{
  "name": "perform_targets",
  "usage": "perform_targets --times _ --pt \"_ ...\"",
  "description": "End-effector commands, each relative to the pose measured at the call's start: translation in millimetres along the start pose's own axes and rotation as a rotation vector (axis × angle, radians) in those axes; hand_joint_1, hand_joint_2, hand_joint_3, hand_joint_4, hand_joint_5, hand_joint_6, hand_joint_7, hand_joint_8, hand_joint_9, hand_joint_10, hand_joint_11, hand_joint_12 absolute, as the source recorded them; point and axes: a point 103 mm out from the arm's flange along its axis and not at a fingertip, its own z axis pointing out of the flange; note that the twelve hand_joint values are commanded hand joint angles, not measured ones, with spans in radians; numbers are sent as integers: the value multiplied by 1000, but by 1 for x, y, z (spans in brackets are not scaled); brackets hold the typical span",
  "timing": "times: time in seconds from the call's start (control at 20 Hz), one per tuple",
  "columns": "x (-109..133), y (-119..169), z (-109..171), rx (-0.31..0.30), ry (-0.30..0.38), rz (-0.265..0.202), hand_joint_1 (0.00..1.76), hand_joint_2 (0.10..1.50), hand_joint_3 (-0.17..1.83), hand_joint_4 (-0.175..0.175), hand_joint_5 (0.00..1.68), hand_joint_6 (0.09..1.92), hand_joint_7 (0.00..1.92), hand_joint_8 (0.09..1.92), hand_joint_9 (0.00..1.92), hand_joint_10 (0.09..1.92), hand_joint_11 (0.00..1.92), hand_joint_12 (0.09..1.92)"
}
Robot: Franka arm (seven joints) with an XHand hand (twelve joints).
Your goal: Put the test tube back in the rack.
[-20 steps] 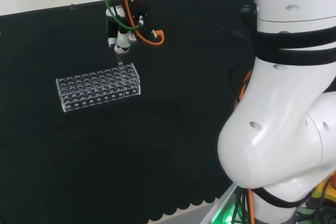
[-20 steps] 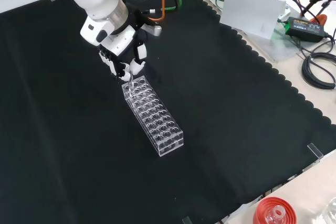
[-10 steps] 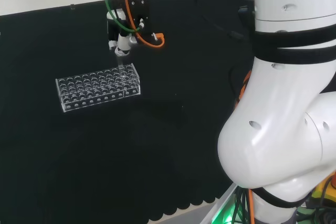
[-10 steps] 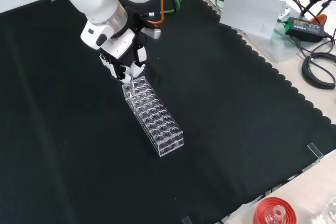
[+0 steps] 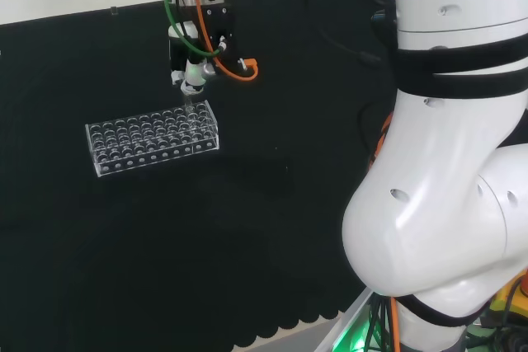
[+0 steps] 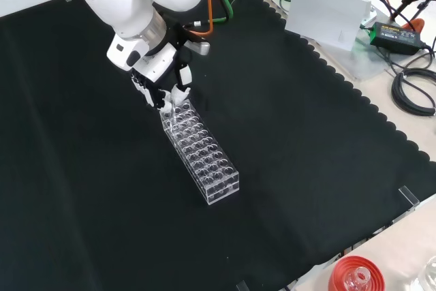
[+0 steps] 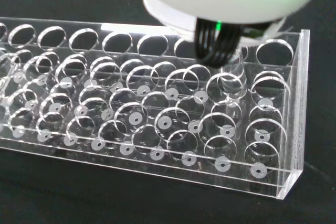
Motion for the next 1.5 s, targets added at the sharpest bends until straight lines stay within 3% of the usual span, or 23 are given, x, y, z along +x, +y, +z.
perform_targets --times 0.05,0.9,1.0,1.1,1.15,1.3,1.4,1.5 --pt "1 4 5 9 3 -5 1446 491 847 -175 1350 569 1470 604 1360 489 1289 952" --pt "-1 11 16 27 0 -10 1446 492 846 -175 1350 568 1471 603 1360 486 1287 952" --pt "-3 12 16 51 30 -8 1445 496 842 -175 1344 577 1465 610 1352 501 1272 973" --pt "-4 11 16 109 48 -18 1393 610 673 -175 1296 586 1409 552 1358 634 1193 1106" --pt "-4 11 16 136 53 -27 1325 588 622 -164 1113 636 1344 616 1353 696 1104 1178" --pt "-3 10 15 186 62 -42 1138 498 580 -84 498 795 876 848 1095 853 790 1375" --pt "-3 9 13 196 66 -48 1061 490 555 -51 338 772 626 936 937 922 678 1435" --pt "-2 7 9 192 70 -53 1024 494 534 -32 283 727 493 973 835 956 617 1458"
